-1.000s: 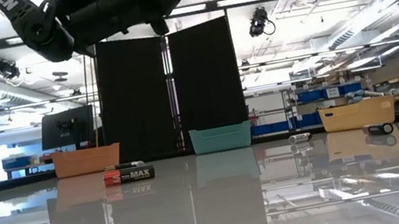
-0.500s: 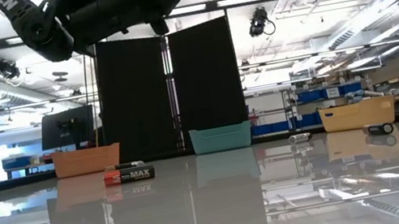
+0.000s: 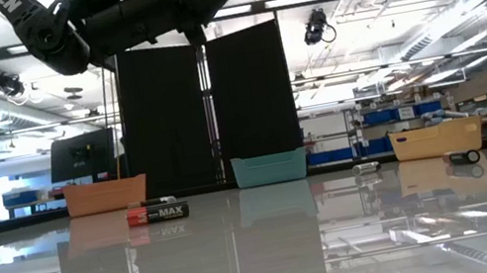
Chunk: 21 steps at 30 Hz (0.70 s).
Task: Sort batteries
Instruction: Put the silver battery into the yellow bin
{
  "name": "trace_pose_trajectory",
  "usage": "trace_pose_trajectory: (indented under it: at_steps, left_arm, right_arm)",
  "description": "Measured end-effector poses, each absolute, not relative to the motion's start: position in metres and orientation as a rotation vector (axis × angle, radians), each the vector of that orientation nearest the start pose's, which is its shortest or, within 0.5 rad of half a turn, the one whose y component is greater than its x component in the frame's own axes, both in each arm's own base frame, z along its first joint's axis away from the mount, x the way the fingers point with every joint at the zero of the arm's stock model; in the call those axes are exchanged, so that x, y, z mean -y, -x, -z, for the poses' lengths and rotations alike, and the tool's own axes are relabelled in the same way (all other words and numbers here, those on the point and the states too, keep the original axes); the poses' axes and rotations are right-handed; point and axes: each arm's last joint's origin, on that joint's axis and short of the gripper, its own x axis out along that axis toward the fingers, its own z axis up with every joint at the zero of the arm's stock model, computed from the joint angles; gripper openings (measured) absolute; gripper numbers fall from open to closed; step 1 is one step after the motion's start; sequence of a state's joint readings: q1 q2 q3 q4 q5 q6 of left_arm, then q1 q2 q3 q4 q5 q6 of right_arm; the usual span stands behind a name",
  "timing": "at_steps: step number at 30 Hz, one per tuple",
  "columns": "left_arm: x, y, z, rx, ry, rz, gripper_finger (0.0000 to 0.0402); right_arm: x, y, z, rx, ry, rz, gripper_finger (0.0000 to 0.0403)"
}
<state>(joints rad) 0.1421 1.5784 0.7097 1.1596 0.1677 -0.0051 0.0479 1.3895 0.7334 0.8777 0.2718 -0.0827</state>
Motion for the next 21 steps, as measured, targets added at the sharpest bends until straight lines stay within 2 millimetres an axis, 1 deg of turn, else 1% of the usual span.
trace_pose_trajectory:
  at_steps: [7, 21]
  left_arm:
    - [-0.041, -0.317, -0.241, 0.231, -0.082, 0.02, 0.0089]
    - [-0.042, -0.317, -0.236, 0.188, -0.094, -0.022, 0.009]
  right_arm:
    - [-0.003, -0.296, -0.284, 0.222, 0.049, 0.243, 0.0061]
    - [0.004, -0.296, -0.283, 0.214, 0.052, 0.266, 0.0061]
